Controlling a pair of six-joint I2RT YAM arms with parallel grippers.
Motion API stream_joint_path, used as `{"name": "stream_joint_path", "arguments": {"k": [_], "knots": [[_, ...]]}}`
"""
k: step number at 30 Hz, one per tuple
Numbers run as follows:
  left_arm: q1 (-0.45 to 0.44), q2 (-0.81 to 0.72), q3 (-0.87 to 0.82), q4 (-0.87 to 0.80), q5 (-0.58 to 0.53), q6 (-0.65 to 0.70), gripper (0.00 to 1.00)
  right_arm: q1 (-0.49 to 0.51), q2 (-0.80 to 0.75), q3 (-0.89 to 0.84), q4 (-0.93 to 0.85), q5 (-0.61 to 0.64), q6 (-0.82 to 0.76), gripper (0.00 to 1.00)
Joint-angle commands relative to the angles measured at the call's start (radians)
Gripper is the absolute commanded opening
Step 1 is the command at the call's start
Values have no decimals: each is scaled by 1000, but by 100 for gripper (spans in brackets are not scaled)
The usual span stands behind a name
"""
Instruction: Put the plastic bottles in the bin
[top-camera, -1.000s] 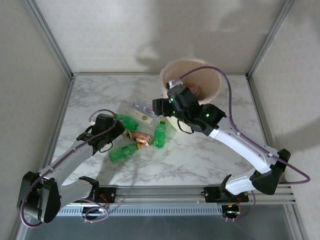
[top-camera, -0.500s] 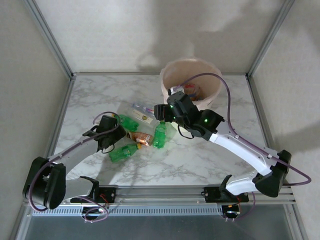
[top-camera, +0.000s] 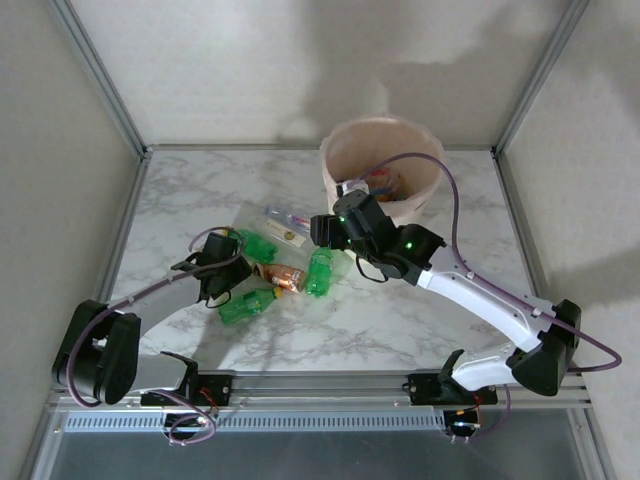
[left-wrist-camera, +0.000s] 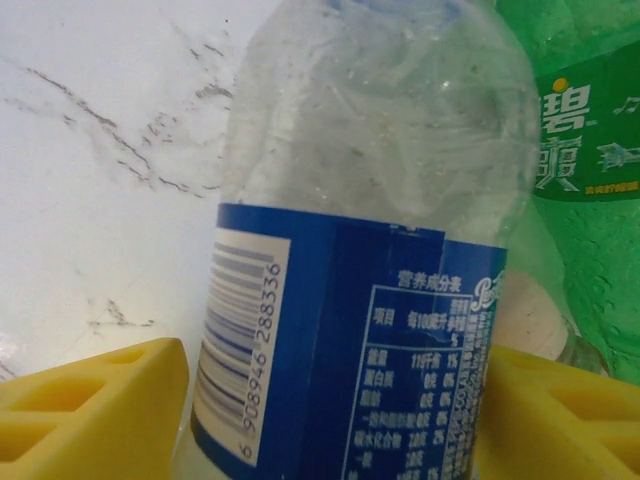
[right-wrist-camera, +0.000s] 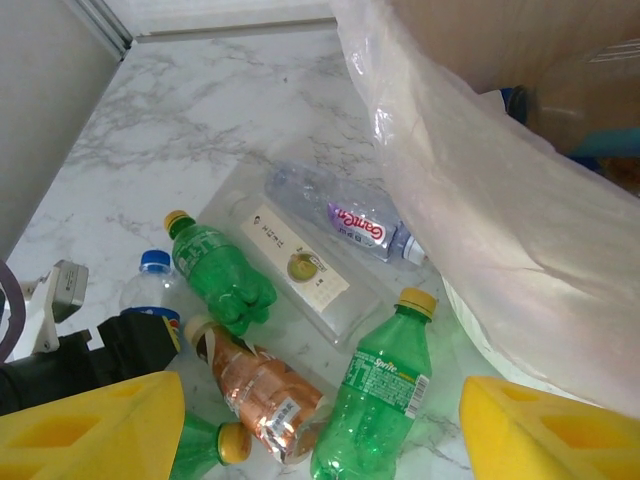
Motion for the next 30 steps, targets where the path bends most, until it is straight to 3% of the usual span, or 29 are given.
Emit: {"name": "stream_joint_path", "arguments": {"k": [1, 10, 20, 30], "knots": [[12, 7, -11, 5, -30, -2, 67, 10, -34, -12, 22, 30, 19, 73], [12, -43, -5, -30, -71, 3, 60, 11, -58, -23, 21, 43, 25, 73], [12, -167, 47, -132, -96, 3, 58, 11, -98, -18, -2, 112, 45, 72], [-3, -301, 330, -258, -75, 49, 54, 7, -185, -32, -87, 226, 85, 72]]}}
